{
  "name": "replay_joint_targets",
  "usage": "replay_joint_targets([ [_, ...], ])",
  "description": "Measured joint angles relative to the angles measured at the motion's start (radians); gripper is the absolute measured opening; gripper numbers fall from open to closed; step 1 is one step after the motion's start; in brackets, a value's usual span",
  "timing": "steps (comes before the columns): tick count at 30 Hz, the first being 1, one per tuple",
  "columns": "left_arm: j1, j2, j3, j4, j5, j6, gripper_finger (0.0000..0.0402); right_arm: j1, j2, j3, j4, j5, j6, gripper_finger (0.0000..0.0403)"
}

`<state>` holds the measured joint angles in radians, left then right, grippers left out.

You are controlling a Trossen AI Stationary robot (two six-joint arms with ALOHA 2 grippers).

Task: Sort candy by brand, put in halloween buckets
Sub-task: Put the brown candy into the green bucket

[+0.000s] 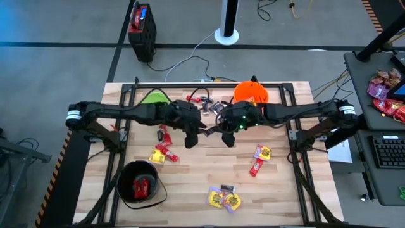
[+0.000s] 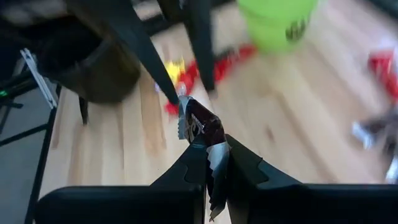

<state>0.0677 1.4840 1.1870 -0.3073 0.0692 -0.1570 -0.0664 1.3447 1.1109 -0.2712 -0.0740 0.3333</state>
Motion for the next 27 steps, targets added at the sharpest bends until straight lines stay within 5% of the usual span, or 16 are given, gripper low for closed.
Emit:
replay_joint_targets([
  [11,-0.001,0.000,0.004,0.104,0.051,-0.064,0.0151,0.007,0.032,0.165,-0.052,0.029,-0.179,0.0023],
  [14,-0.001,-0.004,0.017,0.104,0.053,-0.061,0.0125,0.006,0.032,0.174,-0.064,0.025,-0.169,0.0033],
  [19,0.005,-0.004,0.030,0.067,0.051,-0.049,0.0021,-0.029,0.032,0.175,-0.095,-0.044,-0.117,0.0074],
  [27,0.013,-0.004,0.103,-0.132,0.016,-0.076,0.0011,-0.099,0.025,0.196,-0.142,-0.067,-0.114,0.0142],
])
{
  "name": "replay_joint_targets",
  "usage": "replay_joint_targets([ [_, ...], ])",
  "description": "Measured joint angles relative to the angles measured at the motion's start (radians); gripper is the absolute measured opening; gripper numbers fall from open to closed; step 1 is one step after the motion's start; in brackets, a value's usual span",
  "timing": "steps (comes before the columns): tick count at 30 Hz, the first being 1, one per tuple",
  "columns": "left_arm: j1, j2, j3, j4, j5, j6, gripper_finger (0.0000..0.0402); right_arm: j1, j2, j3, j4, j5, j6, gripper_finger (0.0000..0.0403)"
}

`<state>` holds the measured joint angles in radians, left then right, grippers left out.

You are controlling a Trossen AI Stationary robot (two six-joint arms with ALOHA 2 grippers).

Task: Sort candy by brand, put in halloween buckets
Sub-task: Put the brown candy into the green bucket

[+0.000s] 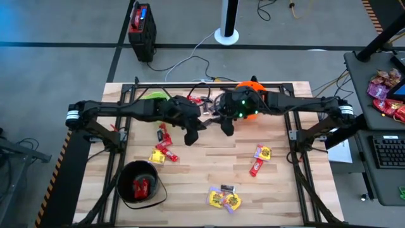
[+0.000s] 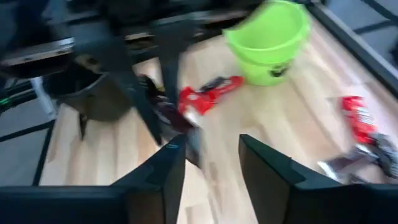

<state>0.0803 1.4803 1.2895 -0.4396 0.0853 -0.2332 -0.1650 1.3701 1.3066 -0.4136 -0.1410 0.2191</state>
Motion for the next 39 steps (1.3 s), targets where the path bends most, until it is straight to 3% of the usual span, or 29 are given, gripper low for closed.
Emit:
replay_joint_targets([
  [6,0.057,0.000,0.152,-0.377,-0.100,-0.009,0.0012,-0.087,0.001,0.078,-0.130,0.007,-0.002,0.0177],
  [12,0.174,-0.002,0.277,-0.650,-0.124,0.065,0.0012,-0.170,0.003,0.082,-0.136,0.005,-0.009,0.0191],
  [19,0.379,-0.006,0.275,-0.914,-0.127,0.174,0.0012,-0.258,0.041,0.080,-0.134,0.003,-0.034,0.0192],
  [27,0.596,-0.016,0.118,-0.923,-0.091,0.309,0.0011,-0.357,0.134,0.107,-0.130,-0.032,-0.001,0.0192],
  [30,0.620,-0.045,0.042,-0.903,-0.044,0.348,0.0011,-0.385,0.188,0.161,-0.127,-0.043,0.006,0.0192],
  [39,0.662,-0.072,-0.146,-0.708,-0.051,0.351,0.0010,-0.428,0.372,0.396,-0.145,-0.047,-0.035,0.0192],
])
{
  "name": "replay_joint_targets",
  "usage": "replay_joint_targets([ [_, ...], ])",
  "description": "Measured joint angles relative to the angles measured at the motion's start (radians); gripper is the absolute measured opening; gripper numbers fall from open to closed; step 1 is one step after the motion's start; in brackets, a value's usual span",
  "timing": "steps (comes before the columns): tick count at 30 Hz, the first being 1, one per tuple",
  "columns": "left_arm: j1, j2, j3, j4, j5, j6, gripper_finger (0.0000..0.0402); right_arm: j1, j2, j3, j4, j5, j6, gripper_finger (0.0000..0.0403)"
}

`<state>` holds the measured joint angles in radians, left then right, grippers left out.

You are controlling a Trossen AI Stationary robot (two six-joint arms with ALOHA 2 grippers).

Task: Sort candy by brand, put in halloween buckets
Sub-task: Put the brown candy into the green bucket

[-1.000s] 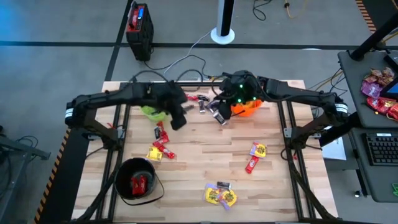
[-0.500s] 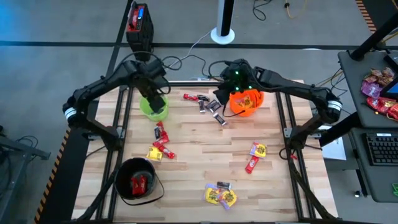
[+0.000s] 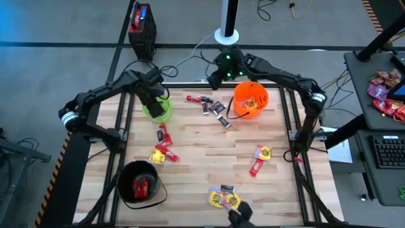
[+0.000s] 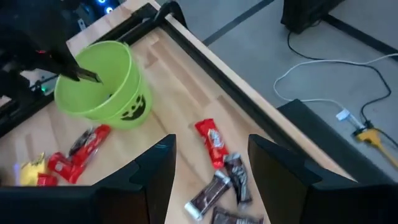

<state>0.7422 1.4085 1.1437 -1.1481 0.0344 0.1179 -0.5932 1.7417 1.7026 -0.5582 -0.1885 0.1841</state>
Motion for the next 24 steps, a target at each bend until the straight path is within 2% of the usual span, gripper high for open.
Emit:
replay_joint_targets([
  [11,0.054,0.072,0.008,0.014,0.000,0.040,0.0015,-0.021,0.233,0.353,-0.298,-0.005,-0.073,0.0192],
  [14,0.054,0.077,-0.001,0.016,-0.001,0.039,0.0016,-0.022,0.282,0.415,-0.399,-0.045,-0.081,0.0192],
  [18,0.054,0.077,-0.001,0.040,-0.001,0.023,0.0025,-0.022,0.322,0.450,-0.470,-0.073,-0.106,0.0192],
  [24,0.054,0.077,0.000,0.049,0.000,0.022,0.0064,-0.020,0.375,0.450,-0.453,-0.161,-0.202,0.0192],
])
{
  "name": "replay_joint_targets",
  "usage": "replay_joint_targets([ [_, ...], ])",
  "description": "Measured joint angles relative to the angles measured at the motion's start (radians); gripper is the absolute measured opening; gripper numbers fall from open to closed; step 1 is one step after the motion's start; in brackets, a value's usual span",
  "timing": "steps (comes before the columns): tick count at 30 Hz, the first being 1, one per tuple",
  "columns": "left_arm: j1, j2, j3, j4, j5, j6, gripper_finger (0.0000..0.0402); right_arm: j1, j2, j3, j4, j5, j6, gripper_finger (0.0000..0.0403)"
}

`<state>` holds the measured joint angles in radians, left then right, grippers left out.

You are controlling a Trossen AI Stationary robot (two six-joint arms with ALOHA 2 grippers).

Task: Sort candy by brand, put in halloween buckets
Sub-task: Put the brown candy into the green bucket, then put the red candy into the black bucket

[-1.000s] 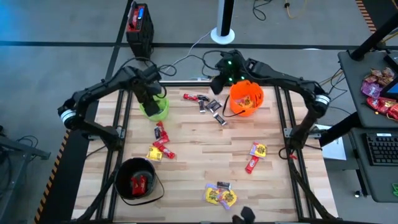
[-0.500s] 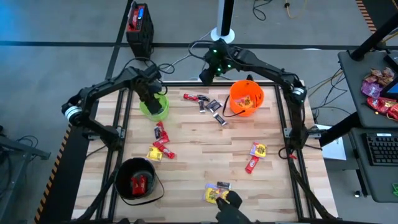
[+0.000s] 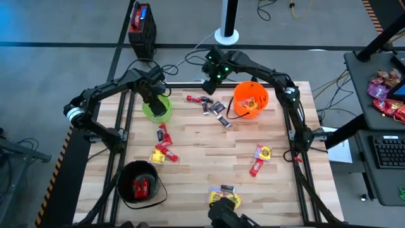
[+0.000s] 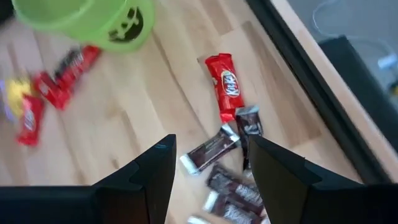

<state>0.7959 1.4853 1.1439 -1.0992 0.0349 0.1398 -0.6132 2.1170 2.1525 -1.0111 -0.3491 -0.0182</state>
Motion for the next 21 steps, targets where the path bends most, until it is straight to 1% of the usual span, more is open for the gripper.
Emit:
replay_joint_targets([
  [5,0.000,-0.001,0.000,0.007,0.000,0.000,0.0102,0.011,0.058,-0.001,0.040,0.001,-0.185,0.0192],
  [9,0.000,-0.014,0.007,0.004,0.001,-0.002,0.0123,0.036,0.108,-0.001,0.152,0.001,-0.288,0.0192],
  [11,0.000,-0.032,0.025,0.008,0.001,-0.002,0.0129,0.052,0.137,-0.001,0.214,0.001,-0.317,0.0192],
  [14,0.000,-0.069,0.065,0.006,0.002,-0.007,0.0132,0.079,0.188,-0.001,0.274,0.007,-0.316,0.0192],
  [16,0.000,-0.101,0.100,0.008,0.002,-0.011,0.0132,0.094,0.216,-0.002,0.298,0.052,-0.305,0.0192],
  [20,0.000,-0.168,0.168,0.013,0.003,-0.026,0.0132,0.109,0.261,-0.002,0.322,0.184,-0.296,0.0192],
  [21,0.000,-0.185,0.181,0.015,0.003,-0.029,0.0132,0.109,0.270,-0.001,0.322,0.199,-0.295,0.0192],
])
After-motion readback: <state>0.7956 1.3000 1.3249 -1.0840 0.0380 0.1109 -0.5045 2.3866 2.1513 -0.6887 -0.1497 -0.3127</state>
